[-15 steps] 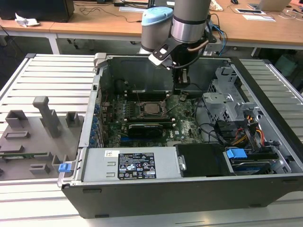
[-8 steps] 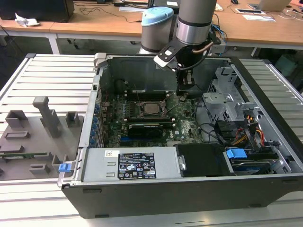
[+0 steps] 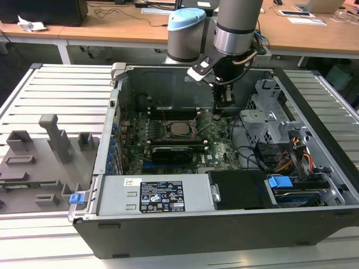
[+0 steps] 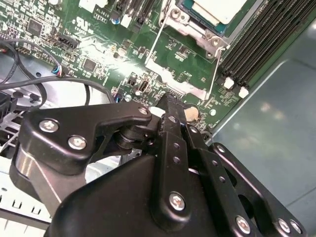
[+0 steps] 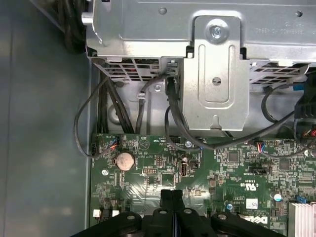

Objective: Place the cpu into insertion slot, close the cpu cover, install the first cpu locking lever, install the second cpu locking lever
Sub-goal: 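Close the cpu cover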

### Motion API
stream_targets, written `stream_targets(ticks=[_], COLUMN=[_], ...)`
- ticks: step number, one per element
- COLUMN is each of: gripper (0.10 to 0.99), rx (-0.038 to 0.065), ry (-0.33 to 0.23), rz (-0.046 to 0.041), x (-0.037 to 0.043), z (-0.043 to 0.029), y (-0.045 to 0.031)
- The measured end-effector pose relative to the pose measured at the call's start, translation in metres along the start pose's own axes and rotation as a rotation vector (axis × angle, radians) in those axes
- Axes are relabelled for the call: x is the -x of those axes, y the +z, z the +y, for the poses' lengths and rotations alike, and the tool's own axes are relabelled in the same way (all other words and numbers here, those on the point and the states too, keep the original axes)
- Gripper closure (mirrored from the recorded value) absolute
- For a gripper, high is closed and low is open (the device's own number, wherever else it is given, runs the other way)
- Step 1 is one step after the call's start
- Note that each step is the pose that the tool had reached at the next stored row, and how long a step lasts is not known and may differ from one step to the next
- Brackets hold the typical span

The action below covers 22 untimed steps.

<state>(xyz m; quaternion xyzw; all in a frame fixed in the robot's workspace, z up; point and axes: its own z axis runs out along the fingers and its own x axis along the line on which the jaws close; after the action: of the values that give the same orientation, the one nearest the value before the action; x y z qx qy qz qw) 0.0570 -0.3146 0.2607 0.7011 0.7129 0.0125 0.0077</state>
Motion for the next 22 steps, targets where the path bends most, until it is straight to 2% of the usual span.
stream_targets(ticks=[5,10,18,22], gripper=[0.980,0.980,0.980,0.980], rx=[-0.005,-0.005,-0.005,-0.005], ry=[0.000,0.000,0.000,0.000], rz=[0.0002,0.0001,0.0001,0.0002], x=[-0.0001,-0.0003,-0.0004,-0.0006], z=[0.0009,-0.0110,-0.0167,-0.0283], y=[0.0092,0.0092,0.0090,0.0092])
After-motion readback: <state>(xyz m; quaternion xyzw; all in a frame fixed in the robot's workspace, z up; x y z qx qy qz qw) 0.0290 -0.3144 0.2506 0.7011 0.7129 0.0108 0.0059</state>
